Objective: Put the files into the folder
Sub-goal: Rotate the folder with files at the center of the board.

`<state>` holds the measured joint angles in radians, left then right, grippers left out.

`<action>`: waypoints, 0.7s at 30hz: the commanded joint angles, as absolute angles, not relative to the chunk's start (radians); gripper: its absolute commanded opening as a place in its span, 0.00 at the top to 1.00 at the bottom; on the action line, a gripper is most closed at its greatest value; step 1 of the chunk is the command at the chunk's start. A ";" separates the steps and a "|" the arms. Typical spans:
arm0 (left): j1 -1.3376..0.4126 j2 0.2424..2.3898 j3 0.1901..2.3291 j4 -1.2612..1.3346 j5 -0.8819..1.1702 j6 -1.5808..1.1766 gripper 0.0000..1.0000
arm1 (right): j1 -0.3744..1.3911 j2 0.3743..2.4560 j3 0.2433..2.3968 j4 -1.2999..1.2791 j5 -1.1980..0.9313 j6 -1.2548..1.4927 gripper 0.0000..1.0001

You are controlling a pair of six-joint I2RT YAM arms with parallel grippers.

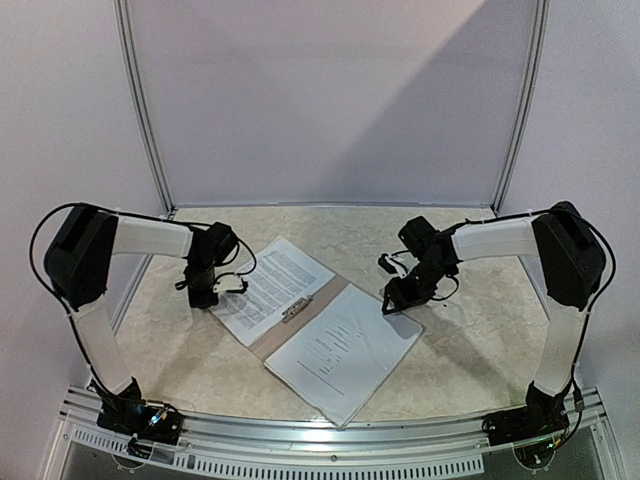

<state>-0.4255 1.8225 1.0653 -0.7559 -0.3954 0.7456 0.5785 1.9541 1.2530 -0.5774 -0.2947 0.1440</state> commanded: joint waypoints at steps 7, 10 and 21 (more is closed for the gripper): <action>-0.420 2.070 1.421 -0.665 -0.314 0.847 0.61 | 0.805 1.746 0.862 -0.409 -0.472 0.470 0.52; -0.401 2.057 1.438 -0.686 -0.269 0.848 0.60 | 0.884 1.699 0.814 -0.303 -0.527 0.595 0.52; -0.343 1.712 1.237 -0.874 0.010 0.845 0.59 | 0.911 1.498 0.727 -0.339 -0.508 0.723 0.48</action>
